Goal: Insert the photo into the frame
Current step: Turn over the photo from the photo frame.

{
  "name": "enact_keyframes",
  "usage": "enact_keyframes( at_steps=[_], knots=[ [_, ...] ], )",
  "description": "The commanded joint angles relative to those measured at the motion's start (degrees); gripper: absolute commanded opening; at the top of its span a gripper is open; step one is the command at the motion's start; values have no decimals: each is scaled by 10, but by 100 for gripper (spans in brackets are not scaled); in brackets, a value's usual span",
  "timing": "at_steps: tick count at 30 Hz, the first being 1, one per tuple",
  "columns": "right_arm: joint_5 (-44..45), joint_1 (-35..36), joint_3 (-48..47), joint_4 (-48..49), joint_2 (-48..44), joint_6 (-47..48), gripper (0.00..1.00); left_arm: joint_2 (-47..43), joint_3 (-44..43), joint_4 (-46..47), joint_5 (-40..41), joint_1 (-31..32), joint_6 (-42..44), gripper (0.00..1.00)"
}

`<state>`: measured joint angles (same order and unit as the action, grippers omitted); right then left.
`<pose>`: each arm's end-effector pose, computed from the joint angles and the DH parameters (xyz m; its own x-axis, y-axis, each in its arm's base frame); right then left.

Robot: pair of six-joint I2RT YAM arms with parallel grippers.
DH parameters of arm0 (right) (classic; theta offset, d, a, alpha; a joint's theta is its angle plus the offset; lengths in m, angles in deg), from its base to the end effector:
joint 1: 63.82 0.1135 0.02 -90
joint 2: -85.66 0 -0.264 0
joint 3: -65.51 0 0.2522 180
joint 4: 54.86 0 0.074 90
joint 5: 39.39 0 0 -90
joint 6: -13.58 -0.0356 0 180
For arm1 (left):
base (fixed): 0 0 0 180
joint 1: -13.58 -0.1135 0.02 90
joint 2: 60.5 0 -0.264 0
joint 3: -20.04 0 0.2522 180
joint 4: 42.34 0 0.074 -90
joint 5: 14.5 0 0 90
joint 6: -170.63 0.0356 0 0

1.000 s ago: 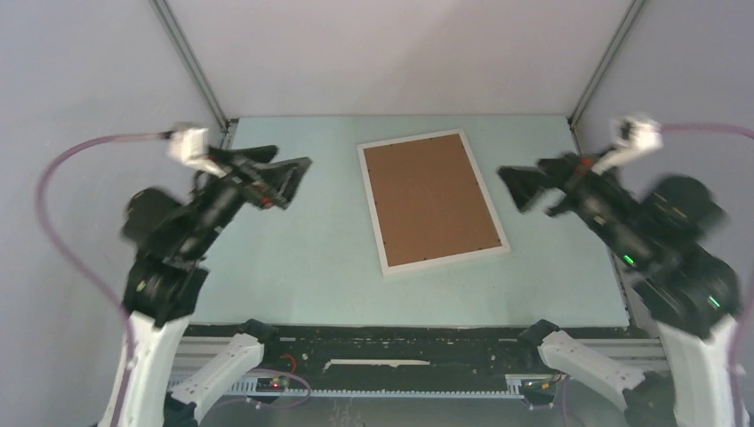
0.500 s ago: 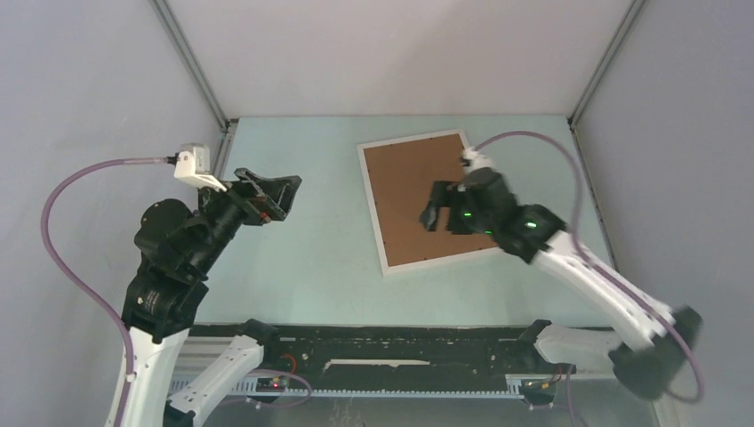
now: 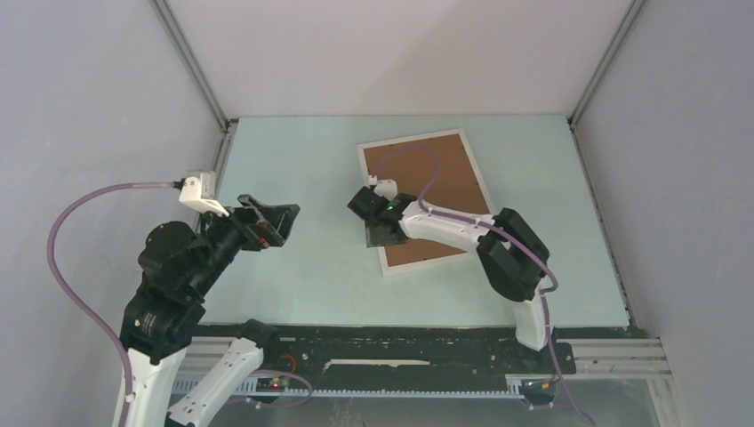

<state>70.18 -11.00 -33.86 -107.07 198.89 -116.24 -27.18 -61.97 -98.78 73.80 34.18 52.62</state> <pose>0.2588 0.3215 0.1974 -0.8524 -0.1254 -0.5076 -0.1598 0.9868 0.0246 0.0693 -0.0272 0.4332 -0.2895 -0.3927 -0.8729 0.2755 0.8392 -0.4689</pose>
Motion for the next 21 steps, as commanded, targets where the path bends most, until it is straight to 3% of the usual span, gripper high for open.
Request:
enact_keyframes(
  at_steps=[1,7,13,21],
  knots=[
    [52,33,-58,-54,35,-23,55,-22,16,-8,-9,0,10,100],
    [60,51,-70,-67,64,-42,43,-35,18,-20,-11,0,20,100],
    [89,60,-81,-87,96,-47,40,-42,24,-28,-5,0,29,100],
    [104,63,-85,-110,48,-28,46,-47,33,-33,8,0,34,100]
  ],
)
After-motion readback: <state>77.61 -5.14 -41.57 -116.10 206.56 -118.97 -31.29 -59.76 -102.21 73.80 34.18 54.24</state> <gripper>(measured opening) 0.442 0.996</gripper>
